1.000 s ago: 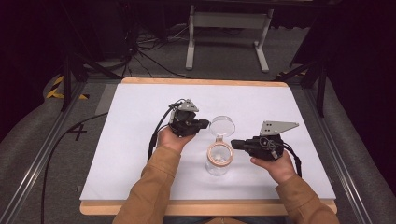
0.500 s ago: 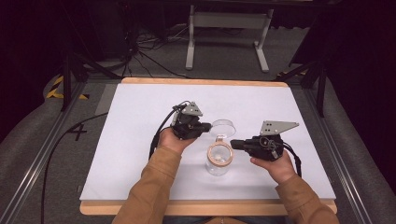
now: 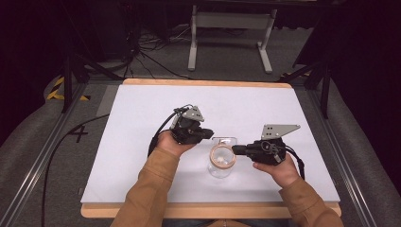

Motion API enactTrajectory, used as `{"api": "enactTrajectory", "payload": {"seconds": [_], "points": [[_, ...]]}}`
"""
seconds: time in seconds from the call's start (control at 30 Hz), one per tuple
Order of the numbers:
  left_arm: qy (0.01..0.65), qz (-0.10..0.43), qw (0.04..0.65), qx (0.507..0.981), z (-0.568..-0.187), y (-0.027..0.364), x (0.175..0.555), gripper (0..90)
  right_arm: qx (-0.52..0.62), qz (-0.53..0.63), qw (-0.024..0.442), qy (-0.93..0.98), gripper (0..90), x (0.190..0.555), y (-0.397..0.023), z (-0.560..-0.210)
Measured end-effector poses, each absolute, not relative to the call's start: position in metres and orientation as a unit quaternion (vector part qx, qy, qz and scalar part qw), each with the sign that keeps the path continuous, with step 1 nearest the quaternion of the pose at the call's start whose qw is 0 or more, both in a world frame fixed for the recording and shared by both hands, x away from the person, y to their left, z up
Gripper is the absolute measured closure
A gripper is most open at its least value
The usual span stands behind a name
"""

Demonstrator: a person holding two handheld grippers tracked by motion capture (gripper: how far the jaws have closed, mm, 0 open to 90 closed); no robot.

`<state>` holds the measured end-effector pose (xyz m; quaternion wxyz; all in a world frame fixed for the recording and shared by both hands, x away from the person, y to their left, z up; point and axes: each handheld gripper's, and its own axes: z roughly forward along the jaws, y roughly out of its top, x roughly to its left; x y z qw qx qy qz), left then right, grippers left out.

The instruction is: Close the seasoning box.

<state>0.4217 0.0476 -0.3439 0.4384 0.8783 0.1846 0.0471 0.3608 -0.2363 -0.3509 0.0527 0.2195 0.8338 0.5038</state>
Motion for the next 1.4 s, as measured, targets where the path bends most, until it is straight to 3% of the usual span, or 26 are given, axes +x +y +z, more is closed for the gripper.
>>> {"api": "enactTrajectory", "payload": {"seconds": [1.17, 1.4], "points": [[0.232, 0.04, 0.426, 0.874, -0.346, 0.077, 0.427, 83.8, 0.197, 0.408, 0.001, 0.892, 89.2, 0.344, -0.226, -0.36], [0.238, 0.043, 0.429, 0.87, -0.345, 0.081, 0.424, 82.0, 0.185, 0.412, 0.011, 0.892, 89.0, 0.34, -0.224, -0.353]]}}
